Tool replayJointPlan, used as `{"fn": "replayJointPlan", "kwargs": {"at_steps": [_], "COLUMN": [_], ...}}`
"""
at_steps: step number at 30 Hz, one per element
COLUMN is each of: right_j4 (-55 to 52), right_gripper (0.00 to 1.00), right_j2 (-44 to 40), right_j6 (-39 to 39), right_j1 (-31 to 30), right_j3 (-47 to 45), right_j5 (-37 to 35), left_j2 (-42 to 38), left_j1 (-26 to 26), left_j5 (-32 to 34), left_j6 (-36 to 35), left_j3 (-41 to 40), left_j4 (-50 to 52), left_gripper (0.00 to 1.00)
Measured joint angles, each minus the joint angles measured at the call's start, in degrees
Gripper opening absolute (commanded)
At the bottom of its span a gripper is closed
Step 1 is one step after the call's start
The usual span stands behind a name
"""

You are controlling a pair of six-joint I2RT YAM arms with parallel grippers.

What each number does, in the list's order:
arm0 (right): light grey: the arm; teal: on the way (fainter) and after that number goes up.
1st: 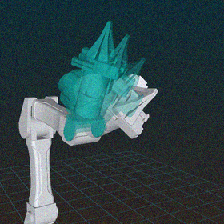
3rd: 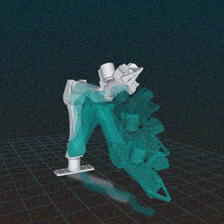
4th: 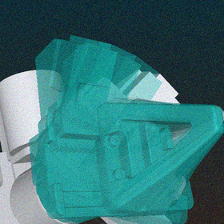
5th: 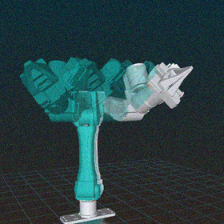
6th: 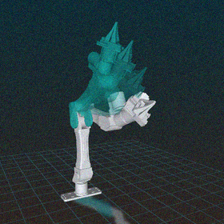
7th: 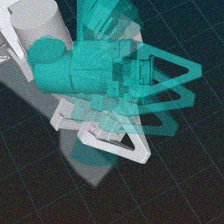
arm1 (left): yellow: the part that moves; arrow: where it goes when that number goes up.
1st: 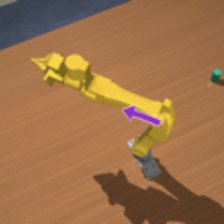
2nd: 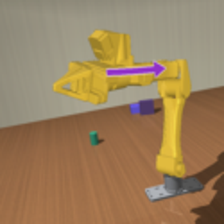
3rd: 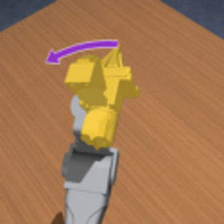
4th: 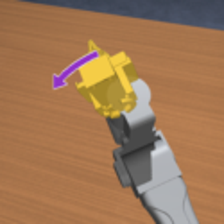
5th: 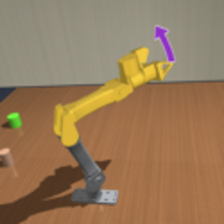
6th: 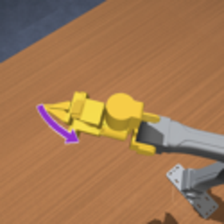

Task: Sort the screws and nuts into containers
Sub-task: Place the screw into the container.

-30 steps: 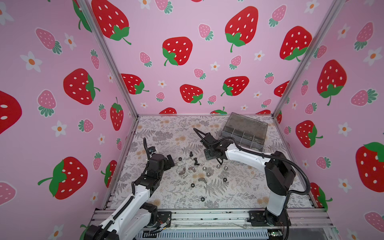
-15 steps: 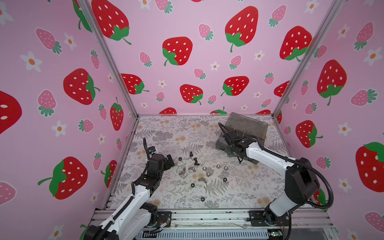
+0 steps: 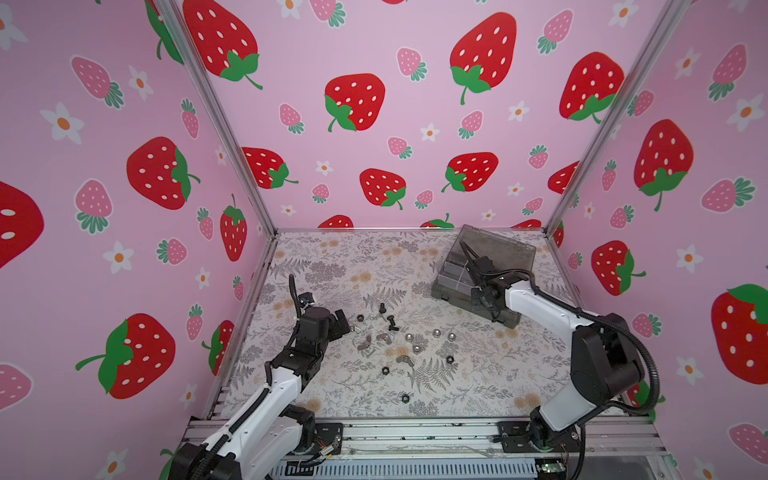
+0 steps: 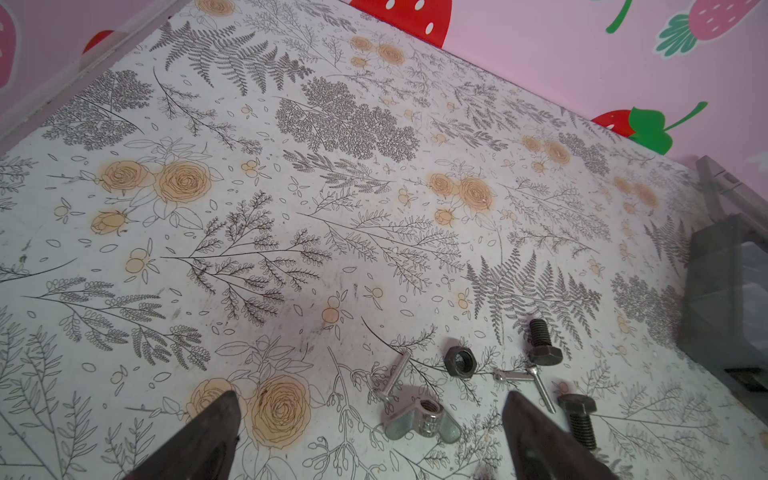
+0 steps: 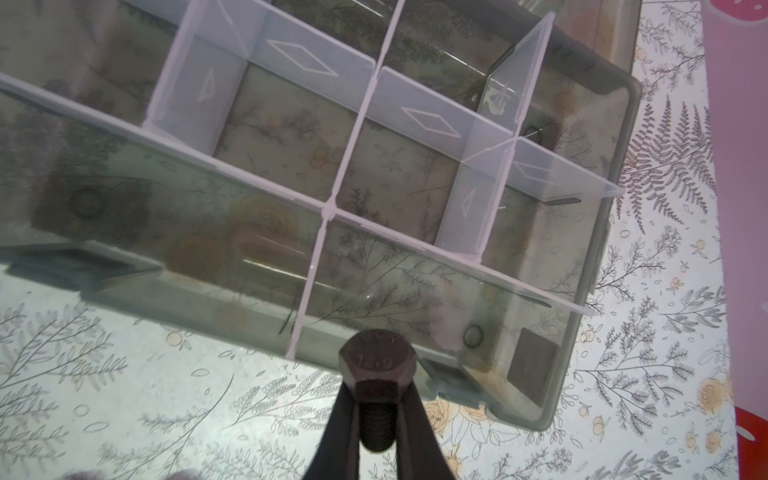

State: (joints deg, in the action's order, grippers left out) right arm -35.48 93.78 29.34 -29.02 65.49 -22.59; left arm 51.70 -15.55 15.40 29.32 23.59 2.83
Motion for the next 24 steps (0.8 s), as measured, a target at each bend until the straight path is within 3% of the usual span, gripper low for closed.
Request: {"fn": "replayJointPlan", "kwargs": {"at_steps": [8,14,16,20,24], "right_j4": [2.86,4.24,4.50,4.81,4.70], "right_gripper": [0.00,0.19,0.29,0.38,0.39], "right_j2": [3.06,5.62,5.75,5.75,5.42], "right_j6": [-2.29,-3.06,-3.28,-3.65,-3.72], "right_j1": [3.80,4.76,4.90,4.92,4.92], "right_j3": [0.00,0.00,-0.02,-0.04,-0.04], "right_j5": [1.64,2.91,3.21,3.41,3.41], "left_j2": [-0.04,-0.63,-0.92,-1.62,-1.90], "left_j1": [0.00,-0.02,0.00,0.00,0.00], "left_j5": [0.02,0.07,0.15,0.22,0.22], "left_j6": [0.02,0.00,0.00,0.02,0.09], "left_j3": [0.00,0.00,0.00,0.00,0.00], "left_j4": [0.04,0.37,0.76,1.31,1.33], "left_gripper": [0.99,0.99,0.99,0.99,0.99]}}
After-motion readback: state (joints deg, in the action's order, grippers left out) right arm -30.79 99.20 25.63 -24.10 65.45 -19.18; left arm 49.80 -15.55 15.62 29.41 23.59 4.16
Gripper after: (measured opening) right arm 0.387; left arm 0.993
